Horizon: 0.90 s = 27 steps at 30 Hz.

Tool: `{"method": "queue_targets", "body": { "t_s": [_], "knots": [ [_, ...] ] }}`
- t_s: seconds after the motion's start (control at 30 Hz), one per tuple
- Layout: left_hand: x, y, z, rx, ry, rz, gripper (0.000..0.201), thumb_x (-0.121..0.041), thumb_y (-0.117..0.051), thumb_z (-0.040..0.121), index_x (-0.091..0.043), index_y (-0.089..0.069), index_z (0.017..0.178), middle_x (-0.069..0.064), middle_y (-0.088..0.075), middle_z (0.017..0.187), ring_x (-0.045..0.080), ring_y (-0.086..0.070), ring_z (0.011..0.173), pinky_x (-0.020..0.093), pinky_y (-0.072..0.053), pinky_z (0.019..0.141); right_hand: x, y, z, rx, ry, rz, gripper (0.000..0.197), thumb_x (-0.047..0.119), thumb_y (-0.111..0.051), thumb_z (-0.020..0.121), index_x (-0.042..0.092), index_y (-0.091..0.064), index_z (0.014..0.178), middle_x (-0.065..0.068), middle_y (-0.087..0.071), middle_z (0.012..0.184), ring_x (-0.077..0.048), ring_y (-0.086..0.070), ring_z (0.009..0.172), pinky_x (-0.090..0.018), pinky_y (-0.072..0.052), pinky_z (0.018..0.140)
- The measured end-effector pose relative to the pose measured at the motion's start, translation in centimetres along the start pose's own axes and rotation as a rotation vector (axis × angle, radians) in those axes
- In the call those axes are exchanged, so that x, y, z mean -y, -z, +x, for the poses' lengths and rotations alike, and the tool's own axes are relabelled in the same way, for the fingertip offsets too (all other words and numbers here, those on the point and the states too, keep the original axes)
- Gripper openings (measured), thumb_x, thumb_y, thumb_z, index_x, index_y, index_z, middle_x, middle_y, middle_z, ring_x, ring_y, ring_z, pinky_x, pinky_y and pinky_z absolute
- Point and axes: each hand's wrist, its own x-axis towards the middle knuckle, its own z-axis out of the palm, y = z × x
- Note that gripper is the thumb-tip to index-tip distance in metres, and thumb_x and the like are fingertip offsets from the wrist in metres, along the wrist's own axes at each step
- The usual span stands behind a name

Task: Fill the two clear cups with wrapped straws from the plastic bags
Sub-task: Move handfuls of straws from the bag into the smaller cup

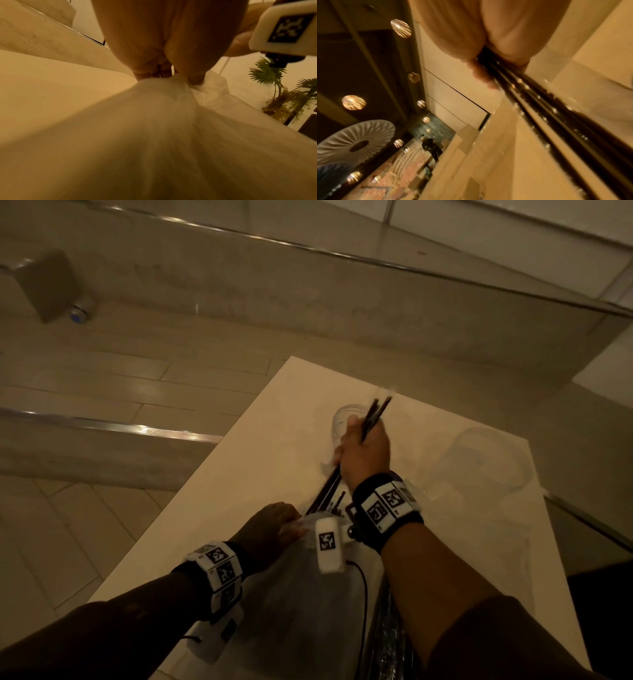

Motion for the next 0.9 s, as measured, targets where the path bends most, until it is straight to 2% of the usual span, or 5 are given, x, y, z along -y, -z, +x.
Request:
{"method": "queue_targets", "body": {
  "t_s": [0.1, 0.37, 0.57, 0.73, 0.9],
  "knots": [
    [-0.1, -0.1, -0.3, 0.001, -0.015, 0.016, 0.028, -0.045, -0.044, 0.090, -0.021, -0.055, 0.101, -0.005, -0.053, 0.100, 0.012, -0.048, 0.089, 0.022, -0.033, 0.075, 3.7, 1.3, 1.1, -0.164, 0.102, 0.068, 0.030, 0.067, -0.052, 0.082, 0.037, -0.053, 0.082, 0.000, -0.058, 0.073, -0.023, -0.056, 0.065, -0.051, -0.058, 0.068],
    [-3.7, 4.9, 0.1, -0.261, -0.136, -0.458, 0.072, -0.043, -0.065, 0.062, -0.027, -0.040, 0.128, -0.011, -0.048, 0.127, 0.002, -0.045, 0.117, 0.016, -0.039, 0.088, 8.6, 2.5, -1.6, -0.029, 0.157, 0.367, 0.020, 0.023, -0.046, 0.102, 0.015, -0.044, 0.083, 0.003, -0.041, 0.048, -0.017, -0.040, 0.041, -0.028, -0.040, 0.045],
    [-8.9, 5.2, 1.5, -0.003, -0.080, -0.417, 0.031, -0.029, -0.050, 0.096, -0.017, -0.053, 0.067, -0.004, -0.048, 0.050, 0.007, -0.043, 0.039, 0.029, -0.040, 0.047, 5.1, 1.5, -5.2, 0.194, -0.073, 0.139, 0.022, 0.032, -0.049, 0.100, 0.014, -0.058, 0.091, -0.001, -0.066, 0.070, -0.022, -0.062, 0.067, -0.043, -0.058, 0.072],
    [-8.0, 4.5, 0.7, 0.050, -0.023, -0.364, 0.035, -0.037, -0.047, 0.096, -0.016, -0.047, 0.067, -0.006, -0.043, 0.051, 0.002, -0.037, 0.040, 0.021, -0.034, 0.048, 7.3, 6.1, -1.7, -0.078, 0.236, -0.057, 0.029, 0.037, -0.047, 0.097, 0.024, -0.048, 0.124, 0.004, -0.061, 0.118, -0.015, -0.061, 0.105, -0.034, -0.052, 0.092],
    [-9.7, 4.8, 1.4, 0.055, 0.047, -0.496, 0.036, -0.031, -0.051, 0.095, -0.018, -0.045, 0.062, -0.003, -0.044, 0.049, 0.013, -0.043, 0.041, 0.028, -0.040, 0.047, 5.9, 5.6, -3.6, 0.324, 0.323, -0.441, 0.033, 0.022, -0.037, 0.103, 0.008, -0.067, 0.108, -0.007, -0.067, 0.106, -0.019, -0.060, 0.099, -0.025, -0.046, 0.087]
  ]
}}
